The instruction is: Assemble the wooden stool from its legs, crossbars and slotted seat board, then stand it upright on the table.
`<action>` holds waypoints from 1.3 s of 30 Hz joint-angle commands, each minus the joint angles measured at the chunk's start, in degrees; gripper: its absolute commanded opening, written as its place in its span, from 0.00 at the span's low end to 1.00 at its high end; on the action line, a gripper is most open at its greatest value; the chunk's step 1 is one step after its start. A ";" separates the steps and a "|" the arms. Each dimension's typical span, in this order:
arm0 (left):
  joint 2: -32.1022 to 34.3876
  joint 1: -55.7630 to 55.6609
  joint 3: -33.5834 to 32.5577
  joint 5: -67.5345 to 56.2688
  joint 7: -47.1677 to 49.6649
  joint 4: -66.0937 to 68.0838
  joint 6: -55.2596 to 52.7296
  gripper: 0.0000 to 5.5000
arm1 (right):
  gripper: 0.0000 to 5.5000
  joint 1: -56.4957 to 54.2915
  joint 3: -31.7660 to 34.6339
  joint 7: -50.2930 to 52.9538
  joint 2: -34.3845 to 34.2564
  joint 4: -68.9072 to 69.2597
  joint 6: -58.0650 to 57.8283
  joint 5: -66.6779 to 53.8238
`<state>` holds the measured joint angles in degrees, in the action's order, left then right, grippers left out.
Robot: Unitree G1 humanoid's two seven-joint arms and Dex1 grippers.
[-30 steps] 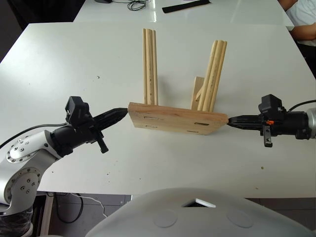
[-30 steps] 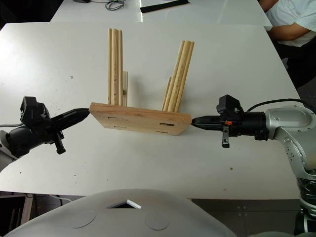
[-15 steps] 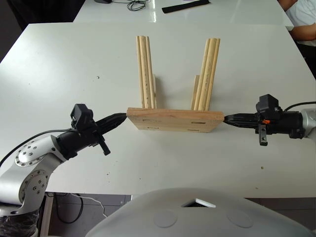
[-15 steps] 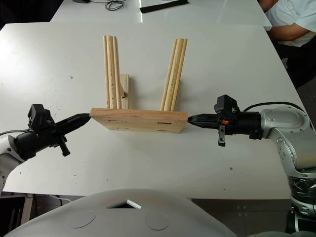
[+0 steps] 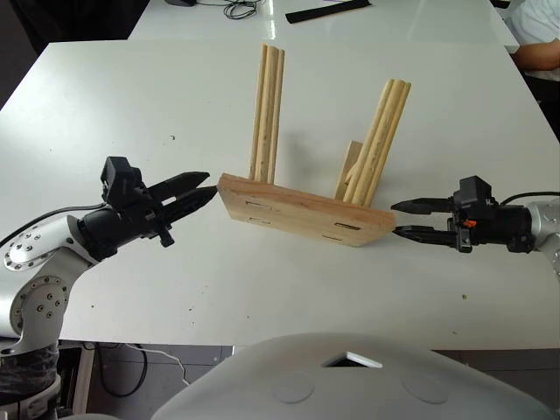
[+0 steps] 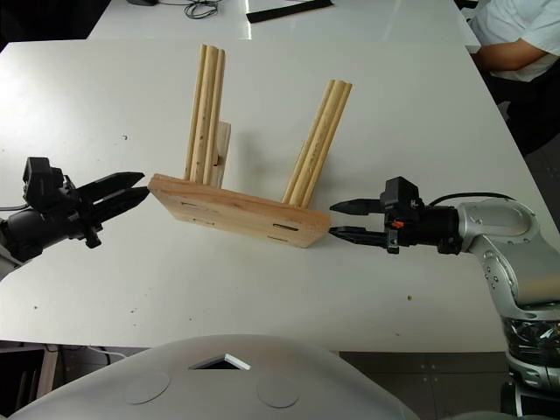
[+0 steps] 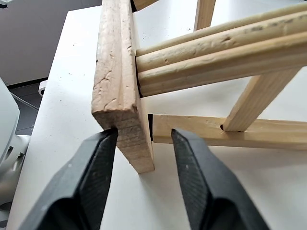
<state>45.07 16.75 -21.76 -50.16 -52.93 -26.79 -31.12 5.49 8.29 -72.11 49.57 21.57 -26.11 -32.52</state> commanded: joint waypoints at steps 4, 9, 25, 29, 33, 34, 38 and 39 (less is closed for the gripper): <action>0.27 5.51 4.30 3.84 -6.49 -1.71 1.92 0.37 | 0.58 -2.18 -2.75 0.10 -0.27 -0.83 1.65 0.85; 1.26 6.19 3.65 9.26 -7.96 4.40 6.15 0.37 | 0.58 -0.14 -3.28 -2.37 2.69 -3.36 4.96 4.02; -2.16 1.00 17.57 29.52 -10.49 15.51 21.74 0.44 | 0.58 -0.55 -10.44 -0.17 -0.50 -7.77 12.16 11.64; -2.22 0.39 18.59 31.63 -10.05 16.20 24.12 0.53 | 0.58 0.24 -11.25 -0.52 -0.09 -7.57 12.65 11.68; -2.28 -2.60 19.80 32.72 -10.95 18.57 25.84 0.53 | 0.58 -0.90 -12.85 -0.10 -1.05 -8.78 12.97 12.38; -2.40 -3.68 20.59 33.11 -11.34 19.21 26.40 0.53 | 0.58 -1.08 -13.46 -0.06 -1.39 -9.10 13.08 12.53; -3.21 -7.02 23.11 33.53 -12.28 20.82 27.62 0.53 | 0.58 -1.88 -15.84 0.53 -2.84 -10.03 13.56 13.67; -3.35 -7.47 23.58 33.53 -12.52 20.96 27.91 0.53 | 0.58 -2.11 -16.37 0.70 -3.20 -10.12 13.63 13.97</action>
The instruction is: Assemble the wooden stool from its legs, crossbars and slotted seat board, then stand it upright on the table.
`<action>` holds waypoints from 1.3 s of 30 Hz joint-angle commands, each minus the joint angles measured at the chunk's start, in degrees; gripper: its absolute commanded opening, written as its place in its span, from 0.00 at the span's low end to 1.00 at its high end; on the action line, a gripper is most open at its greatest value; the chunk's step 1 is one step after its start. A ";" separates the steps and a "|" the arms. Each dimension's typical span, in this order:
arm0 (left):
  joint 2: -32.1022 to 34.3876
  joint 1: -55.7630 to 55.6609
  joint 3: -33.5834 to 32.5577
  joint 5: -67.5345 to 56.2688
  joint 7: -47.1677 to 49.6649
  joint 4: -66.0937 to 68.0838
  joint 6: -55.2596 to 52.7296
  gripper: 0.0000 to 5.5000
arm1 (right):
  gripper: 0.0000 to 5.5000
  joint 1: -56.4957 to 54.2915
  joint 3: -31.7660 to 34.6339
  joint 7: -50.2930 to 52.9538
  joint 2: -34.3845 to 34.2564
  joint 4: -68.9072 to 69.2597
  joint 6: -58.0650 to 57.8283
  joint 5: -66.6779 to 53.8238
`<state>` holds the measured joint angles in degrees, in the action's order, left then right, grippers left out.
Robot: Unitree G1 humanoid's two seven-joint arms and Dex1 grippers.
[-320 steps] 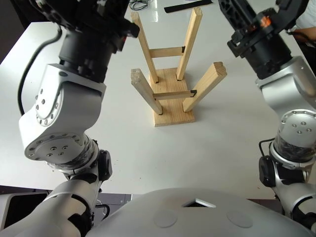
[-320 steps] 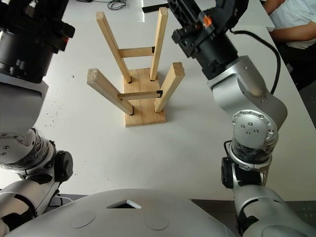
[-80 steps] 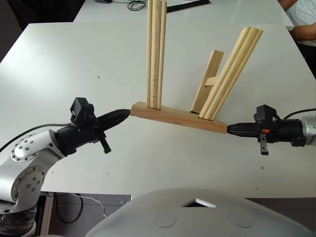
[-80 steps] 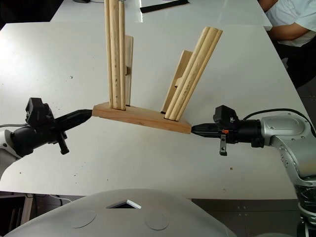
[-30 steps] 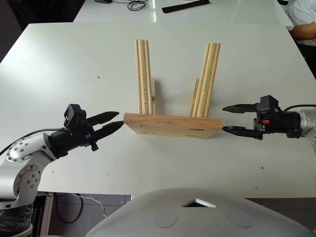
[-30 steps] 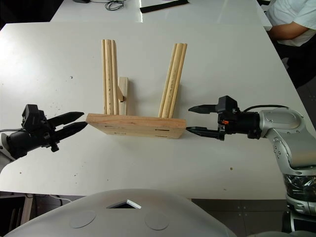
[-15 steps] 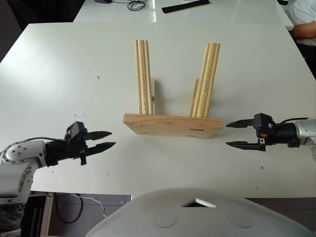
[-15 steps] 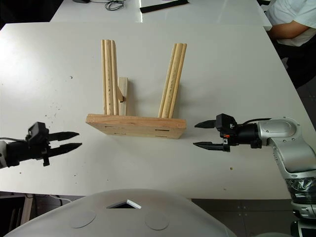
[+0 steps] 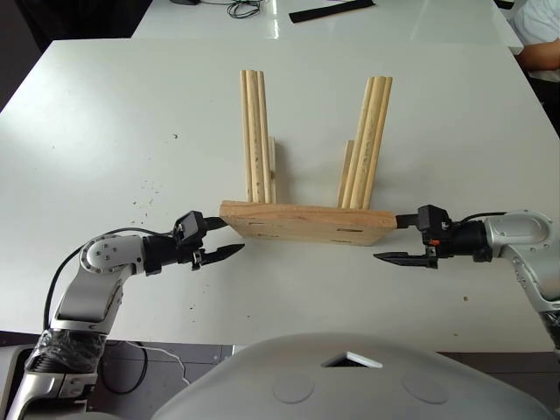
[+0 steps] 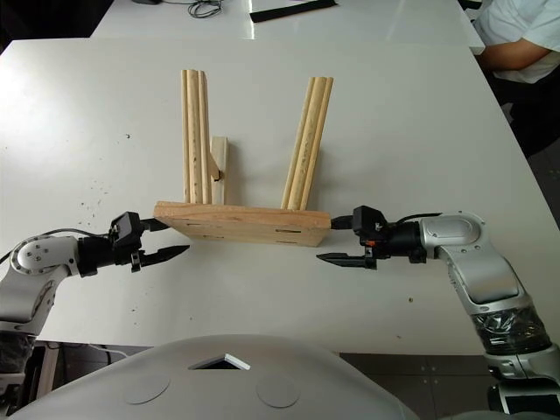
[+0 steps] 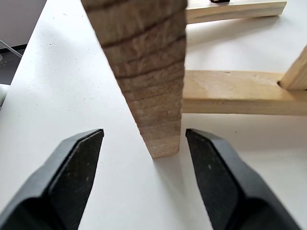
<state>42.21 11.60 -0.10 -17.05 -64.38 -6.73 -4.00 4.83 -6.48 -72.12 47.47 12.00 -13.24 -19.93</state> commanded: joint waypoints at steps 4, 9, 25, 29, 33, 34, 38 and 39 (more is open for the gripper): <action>-0.70 -3.91 3.84 1.70 -1.50 2.56 2.62 0.53 | 0.58 -3.30 -4.22 2.31 -3.36 -2.46 1.80 3.63; -1.20 -6.16 5.07 2.72 -1.40 5.40 5.10 0.53 | 0.58 -6.12 -6.25 3.07 -5.64 -7.00 3.89 6.10; -1.63 -12.34 8.69 5.96 -4.46 13.48 12.66 0.30 | 0.25 -9.53 -7.74 1.83 -7.05 -12.66 8.14 8.45; -1.31 -13.12 8.75 4.87 -6.45 13.14 13.15 0.29 | 0.25 -10.47 -7.64 0.80 -6.91 -12.72 7.83 7.98; 1.12 -11.70 9.27 2.50 -11.11 7.97 10.74 0.27 | 0.25 -11.09 -6.33 -2.50 -5.40 -7.95 2.45 3.62; 1.74 -11.24 8.86 1.27 -11.40 6.03 8.43 0.27 | 0.25 -10.78 -5.70 -3.71 -4.40 -5.53 -0.33 1.56; 3.53 -9.74 4.82 -7.89 -9.60 -3.38 -5.16 0.25 | 0.25 -9.14 -1.38 -6.57 -0.20 4.74 -15.49 -10.71; 4.05 -8.82 3.22 -12.06 -8.78 -7.02 -9.81 0.25 | 0.25 -8.93 0.41 -6.17 0.61 7.42 -20.50 -15.13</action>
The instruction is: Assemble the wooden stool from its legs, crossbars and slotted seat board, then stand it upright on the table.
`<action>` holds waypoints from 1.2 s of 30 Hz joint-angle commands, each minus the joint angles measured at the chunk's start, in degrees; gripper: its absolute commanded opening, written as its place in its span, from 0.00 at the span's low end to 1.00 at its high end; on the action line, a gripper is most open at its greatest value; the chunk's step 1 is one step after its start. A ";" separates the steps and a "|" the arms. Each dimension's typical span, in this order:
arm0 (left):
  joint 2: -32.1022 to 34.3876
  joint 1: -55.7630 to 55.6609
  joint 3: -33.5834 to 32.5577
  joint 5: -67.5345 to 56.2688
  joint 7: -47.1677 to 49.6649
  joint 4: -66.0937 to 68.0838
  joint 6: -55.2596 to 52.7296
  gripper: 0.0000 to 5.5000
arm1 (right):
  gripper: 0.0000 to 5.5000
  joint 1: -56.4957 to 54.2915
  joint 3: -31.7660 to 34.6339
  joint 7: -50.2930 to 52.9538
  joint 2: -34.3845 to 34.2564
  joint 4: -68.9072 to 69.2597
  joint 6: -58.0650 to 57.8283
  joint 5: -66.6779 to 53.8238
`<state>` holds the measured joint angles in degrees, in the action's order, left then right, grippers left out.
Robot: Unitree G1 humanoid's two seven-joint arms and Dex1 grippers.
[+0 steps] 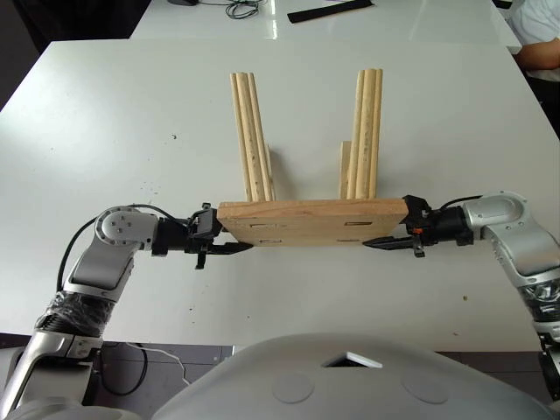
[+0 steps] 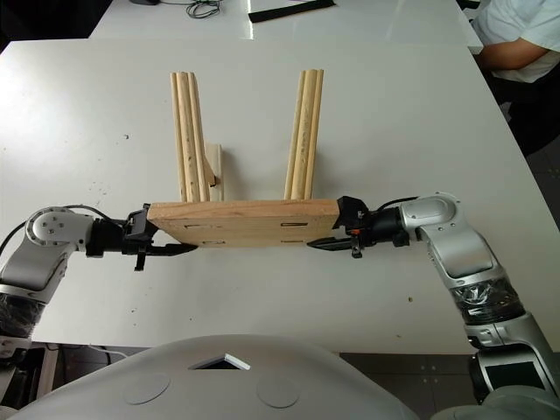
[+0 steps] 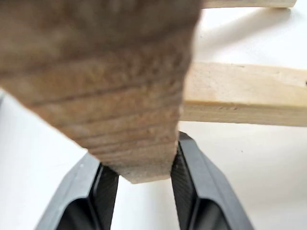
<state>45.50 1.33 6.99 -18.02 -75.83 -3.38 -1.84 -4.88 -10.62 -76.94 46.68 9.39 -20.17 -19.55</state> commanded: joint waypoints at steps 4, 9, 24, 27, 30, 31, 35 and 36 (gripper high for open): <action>1.60 6.78 -10.00 -29.26 8.08 -23.65 -27.49 0.25 | 0.25 0.05 13.82 5.48 4.78 17.44 -34.00 -40.80; -0.76 10.96 -14.49 -53.21 22.42 -30.75 -33.32 0.25 | 0.25 -0.24 15.75 24.45 10.59 16.01 -34.00 -75.16; -13.24 7.65 -12.52 -92.39 69.44 -43.88 -1.03 0.26 | 0.26 2.68 8.47 77.50 -21.23 38.50 9.52 -93.45; -14.76 3.67 -13.38 -93.28 74.05 -42.87 -0.44 0.26 | 0.26 3.30 8.09 83.18 -23.47 38.92 10.12 -93.45; -16.81 -0.67 -15.01 -92.85 79.32 -41.15 0.22 0.26 | 0.26 2.69 8.62 90.37 -26.47 38.35 10.79 -93.45; -17.72 -1.74 -15.53 -92.50 81.51 -40.93 0.89 0.26 | 0.26 2.29 8.65 92.73 -27.63 38.64 11.59 -93.45; -22.42 -4.13 -17.45 -90.74 91.40 -40.61 3.66 0.26 | 0.25 -0.82 8.40 103.53 -32.51 38.75 15.14 -93.45; -23.20 -4.08 -17.64 -90.44 92.91 -40.40 3.59 0.26 | 0.25 -1.64 8.36 105.79 -33.64 38.37 15.66 -93.45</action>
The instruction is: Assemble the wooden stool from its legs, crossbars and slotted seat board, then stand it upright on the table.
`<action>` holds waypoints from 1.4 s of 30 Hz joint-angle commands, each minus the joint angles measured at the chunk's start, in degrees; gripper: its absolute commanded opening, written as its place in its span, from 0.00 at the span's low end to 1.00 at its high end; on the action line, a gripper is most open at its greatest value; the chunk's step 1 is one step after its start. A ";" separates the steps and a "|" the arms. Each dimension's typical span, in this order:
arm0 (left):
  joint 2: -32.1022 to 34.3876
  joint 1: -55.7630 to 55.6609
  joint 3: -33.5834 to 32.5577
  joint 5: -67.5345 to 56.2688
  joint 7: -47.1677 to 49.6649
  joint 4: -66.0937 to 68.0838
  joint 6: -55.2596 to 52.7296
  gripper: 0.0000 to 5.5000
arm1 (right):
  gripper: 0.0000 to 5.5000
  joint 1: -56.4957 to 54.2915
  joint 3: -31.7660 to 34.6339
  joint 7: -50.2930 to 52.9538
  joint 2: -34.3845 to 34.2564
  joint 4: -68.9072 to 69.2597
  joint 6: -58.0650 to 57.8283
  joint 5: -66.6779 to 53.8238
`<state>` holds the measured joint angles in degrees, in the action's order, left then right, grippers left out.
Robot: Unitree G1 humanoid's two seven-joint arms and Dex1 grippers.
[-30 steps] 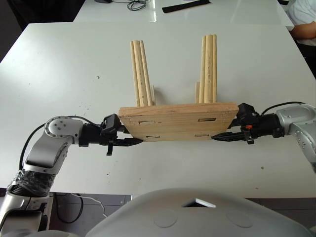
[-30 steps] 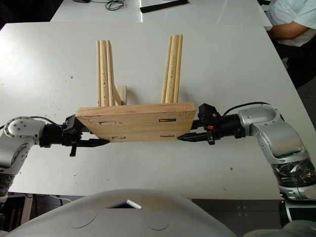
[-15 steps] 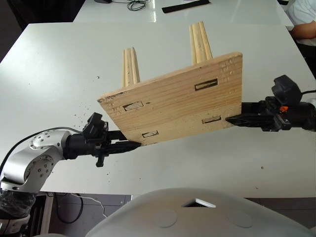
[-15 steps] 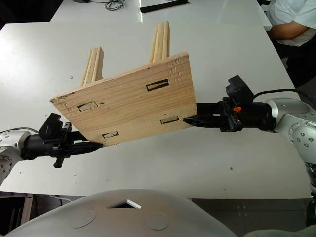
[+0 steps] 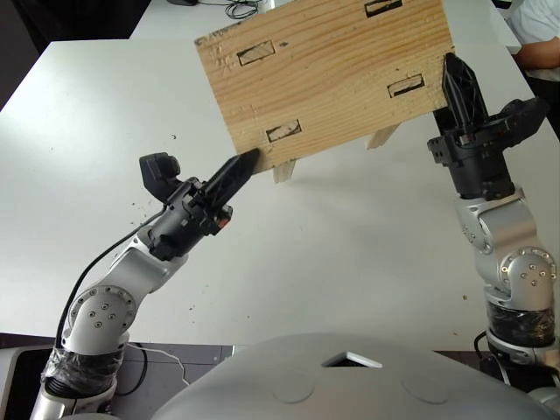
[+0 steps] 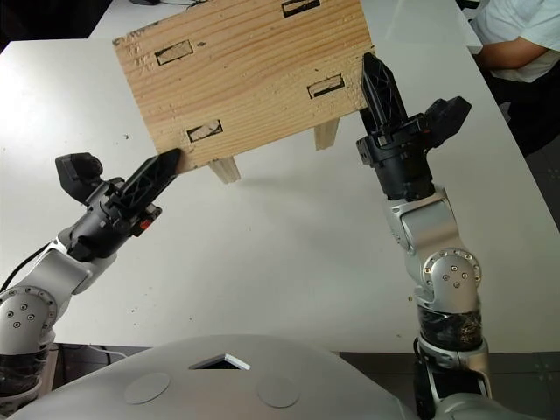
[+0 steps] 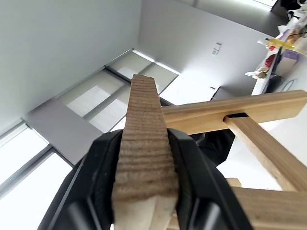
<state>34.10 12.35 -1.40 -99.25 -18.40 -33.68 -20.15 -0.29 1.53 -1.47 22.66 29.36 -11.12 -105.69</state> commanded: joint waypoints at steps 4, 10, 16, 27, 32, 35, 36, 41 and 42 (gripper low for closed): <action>-13.51 -13.07 -10.11 -6.06 41.04 -4.84 19.93 0.26 | 0.24 -8.91 -2.88 38.31 -11.00 11.89 6.85 -7.27; -15.13 -12.23 -15.51 -6.14 41.91 5.71 16.39 0.26 | 0.24 -12.07 -1.22 46.82 -17.00 7.15 9.74 -3.58; -17.85 -10.03 -13.65 -0.36 43.10 9.32 13.50 0.26 | 0.24 -13.40 -0.08 45.41 -19.10 -2.14 5.93 4.04; -31.61 -19.80 -7.48 16.79 56.10 3.30 16.53 0.26 | 0.24 -14.25 3.79 43.69 -19.52 -11.49 1.88 10.83; -35.67 -21.16 -8.12 20.69 56.04 1.03 16.98 0.42 | 0.33 -14.59 5.08 42.88 -20.21 -12.23 0.67 15.11; -37.33 -22.07 -8.46 22.40 56.60 1.37 17.55 0.50 | 0.41 -15.41 6.83 42.63 -21.52 -12.81 0.11 16.38; -37.83 -22.29 -8.68 22.83 56.67 1.05 17.80 0.52 | 0.44 -15.56 7.24 42.56 -21.70 -12.81 -0.30 16.57; -39.51 -22.47 -9.02 23.93 55.28 0.28 18.03 0.67 | 0.59 -17.16 7.79 40.36 -20.01 -15.39 -5.92 16.21; -39.82 -22.53 -8.89 24.06 54.91 0.52 18.07 0.70 | 0.63 -17.65 7.95 39.97 -20.16 -15.75 -6.60 16.00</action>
<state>-3.67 -9.91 -10.38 -76.02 37.31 -33.44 -2.21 -19.10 9.19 37.09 2.40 17.24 -15.60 -90.17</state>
